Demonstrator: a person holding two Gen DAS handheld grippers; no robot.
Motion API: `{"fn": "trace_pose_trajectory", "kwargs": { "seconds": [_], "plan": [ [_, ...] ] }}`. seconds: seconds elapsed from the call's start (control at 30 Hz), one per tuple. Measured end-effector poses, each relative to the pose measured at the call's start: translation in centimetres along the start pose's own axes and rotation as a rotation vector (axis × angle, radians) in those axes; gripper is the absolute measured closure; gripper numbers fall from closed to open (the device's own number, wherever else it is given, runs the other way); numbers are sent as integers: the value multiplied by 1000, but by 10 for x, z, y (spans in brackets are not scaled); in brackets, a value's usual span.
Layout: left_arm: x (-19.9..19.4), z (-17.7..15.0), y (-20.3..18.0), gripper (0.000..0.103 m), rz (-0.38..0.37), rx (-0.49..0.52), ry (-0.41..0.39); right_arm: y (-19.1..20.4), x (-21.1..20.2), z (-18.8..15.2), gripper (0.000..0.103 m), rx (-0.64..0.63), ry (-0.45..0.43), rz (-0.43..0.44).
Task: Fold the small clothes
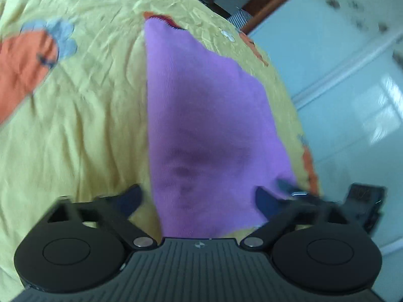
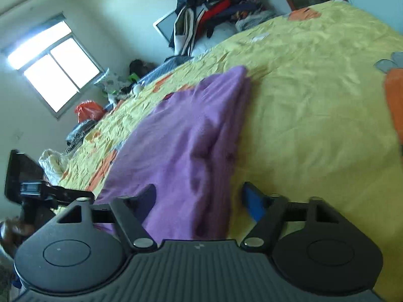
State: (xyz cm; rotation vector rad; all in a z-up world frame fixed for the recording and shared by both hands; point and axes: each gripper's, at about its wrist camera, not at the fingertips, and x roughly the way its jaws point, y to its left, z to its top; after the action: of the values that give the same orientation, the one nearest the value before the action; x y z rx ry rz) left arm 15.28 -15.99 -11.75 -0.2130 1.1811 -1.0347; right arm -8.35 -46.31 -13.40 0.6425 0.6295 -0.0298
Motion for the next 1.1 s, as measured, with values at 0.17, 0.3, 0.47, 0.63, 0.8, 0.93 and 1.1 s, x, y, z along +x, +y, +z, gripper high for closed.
{"fn": "trace_pose_trajectory", "kwargs": {
  "seconds": [0.17, 0.3, 0.47, 0.63, 0.8, 0.93, 1.1],
  "plan": [
    [-1, -15, -4, 82, 92, -1, 45, 38, -28, -3, 95, -101, -71, -89],
    [-9, -34, -16, 79, 180, 78, 5, 27, -14, -21, 93, -93, -16, -193],
    [-39, -40, -27, 44, 229, 106, -60, 54, -37, -15, 66, -204, -100, -285],
    [-40, -23, -60, 14, 260, 210, -173, 68, -16, 2, 66, -329, -165, -270],
    [19, 20, -95, 8, 339, 317, -224, 79, 22, 22, 67, -456, -126, -307],
    [78, 43, -87, 5, 442, 311, -166, 50, 39, 32, 60, -408, -76, -364],
    [89, 28, -91, 0, 498, 387, -226, 36, 27, 44, 37, -338, -93, -338]
  ]
}}
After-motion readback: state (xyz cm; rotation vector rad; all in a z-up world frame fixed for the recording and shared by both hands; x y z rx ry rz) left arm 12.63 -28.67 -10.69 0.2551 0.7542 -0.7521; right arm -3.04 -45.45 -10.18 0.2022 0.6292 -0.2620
